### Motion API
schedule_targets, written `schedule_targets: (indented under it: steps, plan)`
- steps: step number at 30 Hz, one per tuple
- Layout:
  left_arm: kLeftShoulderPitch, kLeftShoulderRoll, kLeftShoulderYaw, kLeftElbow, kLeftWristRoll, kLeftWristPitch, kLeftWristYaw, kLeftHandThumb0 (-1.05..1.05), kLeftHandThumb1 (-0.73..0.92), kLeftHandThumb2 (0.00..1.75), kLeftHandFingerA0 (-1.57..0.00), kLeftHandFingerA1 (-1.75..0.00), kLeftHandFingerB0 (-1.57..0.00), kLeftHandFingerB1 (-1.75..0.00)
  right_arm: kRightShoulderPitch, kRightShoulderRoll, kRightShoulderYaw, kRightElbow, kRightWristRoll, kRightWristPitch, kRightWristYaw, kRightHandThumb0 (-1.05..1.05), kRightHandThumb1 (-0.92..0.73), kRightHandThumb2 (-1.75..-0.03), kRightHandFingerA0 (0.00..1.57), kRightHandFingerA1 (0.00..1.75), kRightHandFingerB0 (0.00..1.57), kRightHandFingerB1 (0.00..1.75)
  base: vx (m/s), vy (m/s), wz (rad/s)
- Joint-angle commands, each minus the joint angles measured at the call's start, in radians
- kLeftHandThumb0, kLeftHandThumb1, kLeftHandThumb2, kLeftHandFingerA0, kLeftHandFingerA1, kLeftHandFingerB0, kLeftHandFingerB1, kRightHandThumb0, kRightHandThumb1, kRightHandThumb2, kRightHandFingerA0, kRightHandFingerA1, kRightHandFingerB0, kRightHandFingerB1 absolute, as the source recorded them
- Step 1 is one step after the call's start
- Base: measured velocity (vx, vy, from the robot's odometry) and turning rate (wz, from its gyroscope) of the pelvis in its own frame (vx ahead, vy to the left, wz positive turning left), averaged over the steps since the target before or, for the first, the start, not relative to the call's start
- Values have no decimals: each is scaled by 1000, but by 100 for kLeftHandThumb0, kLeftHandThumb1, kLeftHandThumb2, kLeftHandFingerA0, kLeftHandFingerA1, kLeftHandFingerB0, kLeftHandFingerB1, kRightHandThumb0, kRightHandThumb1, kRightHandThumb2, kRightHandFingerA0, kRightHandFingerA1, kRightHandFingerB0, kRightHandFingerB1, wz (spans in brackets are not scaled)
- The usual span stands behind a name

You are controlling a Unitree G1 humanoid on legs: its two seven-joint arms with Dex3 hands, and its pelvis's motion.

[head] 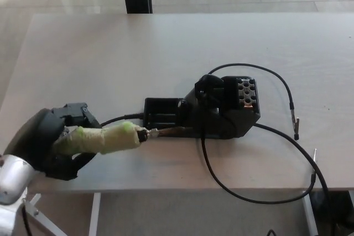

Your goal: Use the left hand of the robot to grab the soldering gun kept on the middle of the table and pull it out of its base and keep it on the left side of the base

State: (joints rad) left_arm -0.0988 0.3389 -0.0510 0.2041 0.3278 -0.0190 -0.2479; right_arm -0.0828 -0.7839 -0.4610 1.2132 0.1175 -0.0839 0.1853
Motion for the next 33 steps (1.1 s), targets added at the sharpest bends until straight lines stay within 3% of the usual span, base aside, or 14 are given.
schedule_targets:
  steps: [1,2,3,4,5,10,18,20,23,24,26,27,31,33]
  plan:
    - [-5,128,-127,21,93,28,-130,-36,76,68,-69,-131,-45,-49,-15,-13,7,7,7,-5,-5,-48,-65,-60,68,63,46,40,0,0,0]
    - [-8,153,-151,7,94,40,-160,-36,76,68,-69,-131,-45,-49,-16,-14,7,8,9,-3,-5,-48,-65,-60,68,63,46,40,0,0,0]
    - [-16,219,-205,-4,136,-14,-215,-43,72,62,-37,-72,-22,-38,-22,-11,1,12,15,-2,-7,-48,-64,-60,69,65,48,41,0,0,0]
    - [-16,226,-216,-7,128,-10,-211,-43,72,62,-37,-72,-22,-38,-20,-12,1,12,16,-2,-6,-48,-64,-60,69,65,48,41,0,0,0]
    - [-38,287,-305,-39,274,41,-242,-54,72,64,-6,-50,-9,-26,-16,-16,9,4,9,-4,-2,-49,-65,-60,69,65,47,40,0,0,0]
    - [-54,338,-365,-47,332,65,-221,-64,65,79,0,0,-4,-3,-19,-16,7,8,13,-4,1,-54,-52,-88,64,71,38,53,0,0,0]
    - [-86,378,-413,-21,375,62,-162,-61,66,78,0,0,-5,-2,-8,-20,9,8,13,-12,2,-58,-52,-88,66,72,35,52,0,0,0]
    - [-84,384,-415,-31,371,67,-164,-62,67,79,0,0,-5,0,-9,-19,6,8,17,-9,1,-55,-63,-59,68,65,38,37,0,0,0]
    - [-76,390,-414,-42,366,67,-162,-61,68,79,0,0,-3,0,-7,-16,-3,11,26,-9,2,-56,-61,-59,68,67,36,36,0,0,0]
    - [-75,393,-412,-46,364,67,-165,-61,68,80,0,0,-2,0,-3,-13,-6,10,29,-10,4,-60,-48,-86,65,73,29,50,0,0,0]
    - [-69,400,-396,-63,354,57,-158,-76,47,79,0,-24,0,0,0,-15,2,6,21,-13,5,-58,-62,-59,66,68,33,35,0,0,0]
    - [-64,399,-375,-73,325,59,-165,-75,47,79,0,-24,0,0,0,-15,1,7,21,-13,4,-63,-49,-86,63,72,28,49,0,0,0]
    - [-57,399,-290,-123,232,64,-221,-77,49,81,0,-22,0,0,6,-19,-4,8,25,-2,2,-63,-51,-85,62,71,27,47,0,0,0]
    - [-52,421,-210,-171,145,82,-289,-87,57,88,0,-21,0,0,9,-21,-5,8,26,-1,8,-56,-62,-59,63,65,33,35,0,0,0]
